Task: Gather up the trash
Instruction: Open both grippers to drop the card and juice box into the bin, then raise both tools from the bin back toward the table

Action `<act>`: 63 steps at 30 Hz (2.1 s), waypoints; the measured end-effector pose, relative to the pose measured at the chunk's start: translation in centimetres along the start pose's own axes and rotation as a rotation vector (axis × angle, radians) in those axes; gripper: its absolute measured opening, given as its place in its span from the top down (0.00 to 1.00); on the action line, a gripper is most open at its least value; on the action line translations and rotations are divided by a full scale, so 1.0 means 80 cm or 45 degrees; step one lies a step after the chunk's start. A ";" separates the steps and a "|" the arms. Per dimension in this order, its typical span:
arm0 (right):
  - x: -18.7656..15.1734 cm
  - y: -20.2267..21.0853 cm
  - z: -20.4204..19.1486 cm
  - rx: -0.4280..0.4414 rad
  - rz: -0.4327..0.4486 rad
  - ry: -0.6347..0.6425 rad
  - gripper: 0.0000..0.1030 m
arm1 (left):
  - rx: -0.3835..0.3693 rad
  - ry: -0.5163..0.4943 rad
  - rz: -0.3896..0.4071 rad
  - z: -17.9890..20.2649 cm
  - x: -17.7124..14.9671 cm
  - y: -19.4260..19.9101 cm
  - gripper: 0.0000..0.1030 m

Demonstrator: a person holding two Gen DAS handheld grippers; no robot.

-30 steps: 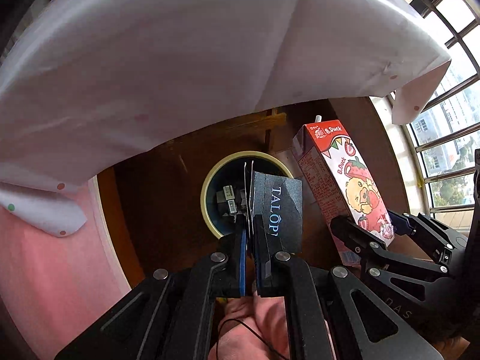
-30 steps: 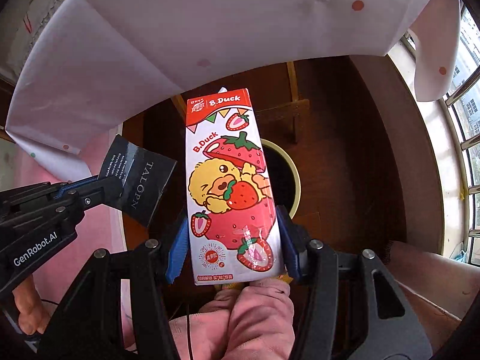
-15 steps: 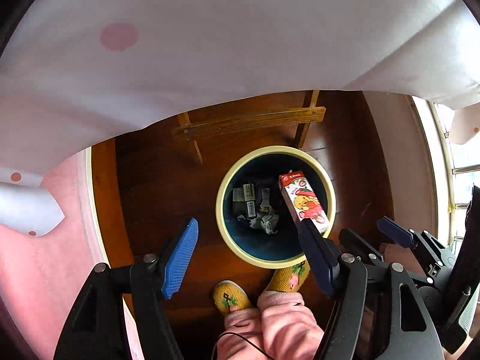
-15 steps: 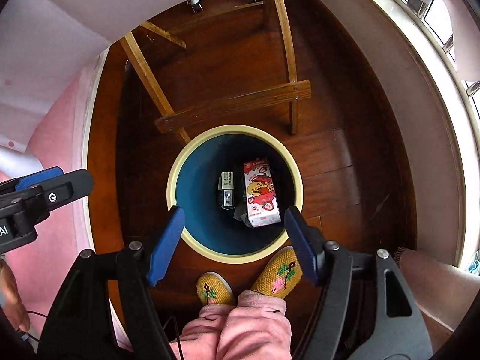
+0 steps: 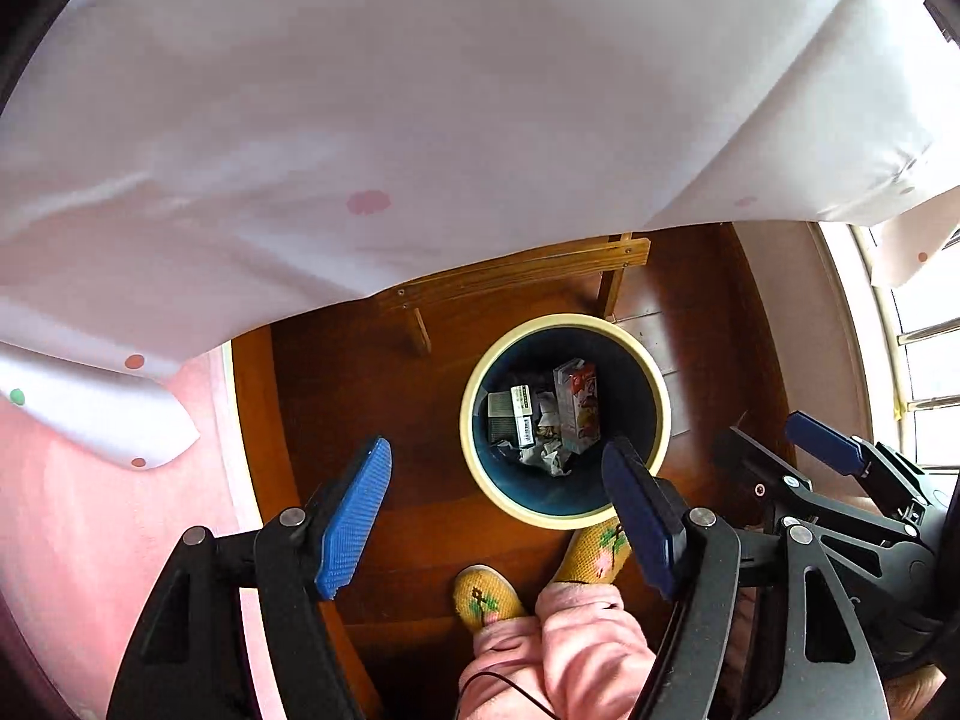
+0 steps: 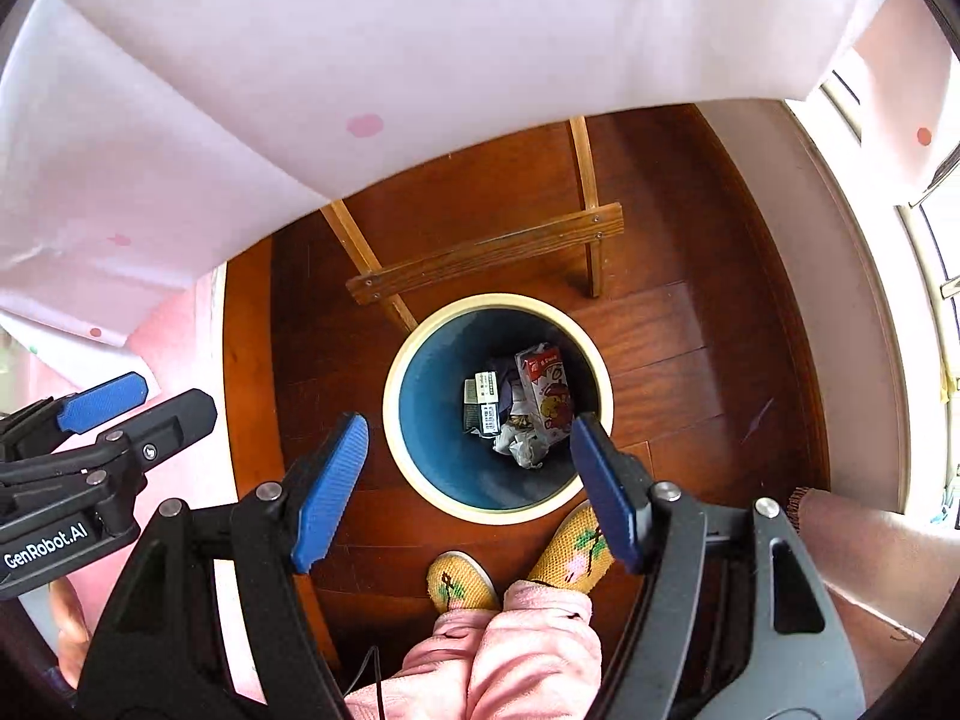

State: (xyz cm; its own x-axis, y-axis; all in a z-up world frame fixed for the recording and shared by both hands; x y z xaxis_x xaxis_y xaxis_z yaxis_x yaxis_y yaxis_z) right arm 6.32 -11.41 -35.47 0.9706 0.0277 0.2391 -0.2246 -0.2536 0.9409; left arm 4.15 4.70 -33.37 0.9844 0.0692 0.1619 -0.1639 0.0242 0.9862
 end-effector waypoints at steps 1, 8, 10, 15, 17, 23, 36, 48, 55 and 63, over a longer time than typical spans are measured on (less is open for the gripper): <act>0.003 0.009 -0.003 0.005 0.008 -0.005 0.34 | 0.000 -0.001 0.006 -0.001 0.002 0.009 0.28; 0.024 0.087 -0.029 0.044 0.066 -0.016 0.34 | 0.028 0.003 0.078 -0.005 0.022 0.096 0.28; 0.030 0.115 -0.037 0.056 0.085 -0.014 0.34 | 0.022 0.013 0.100 -0.008 0.030 0.128 0.28; 0.047 0.185 -0.056 0.086 0.135 0.015 0.34 | 0.034 0.012 0.198 -0.015 0.050 0.212 0.28; 0.056 0.212 -0.062 0.097 0.159 0.032 0.34 | 0.048 0.013 0.242 -0.019 0.058 0.245 0.28; 0.097 0.295 -0.080 0.126 0.273 0.092 0.34 | 0.142 0.030 0.356 -0.036 0.081 0.337 0.29; 0.214 0.426 -0.097 0.192 0.544 0.206 0.34 | 0.173 0.061 0.576 -0.029 0.129 0.458 0.40; 0.305 0.463 -0.114 0.199 0.634 0.291 0.34 | 0.222 0.152 0.687 -0.045 0.201 0.517 0.40; 0.362 0.431 -0.134 0.156 0.600 0.289 0.34 | 0.175 0.206 0.695 -0.076 0.273 0.505 0.39; 0.476 0.352 -0.154 0.034 0.554 0.173 0.28 | 0.130 0.152 0.624 -0.129 0.415 0.442 0.39</act>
State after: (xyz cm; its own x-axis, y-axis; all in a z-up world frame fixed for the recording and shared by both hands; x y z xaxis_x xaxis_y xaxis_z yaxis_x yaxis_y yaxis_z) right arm 35.89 -5.58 3.10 0.7661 0.0389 0.6415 -0.6046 -0.2947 0.7400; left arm 30.37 18.12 6.54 0.7784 0.1616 0.6066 -0.5911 -0.1364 0.7949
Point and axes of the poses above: each gripper's, at about its wrist camera, not at the fingertips, and y roughly against the way its jaws point, z to its right, x to its top, the point moved 10 cm from there along -y, roughly the way its jaws point, and after that the axes turned 5 degrees about y, right-handed, at the moved point
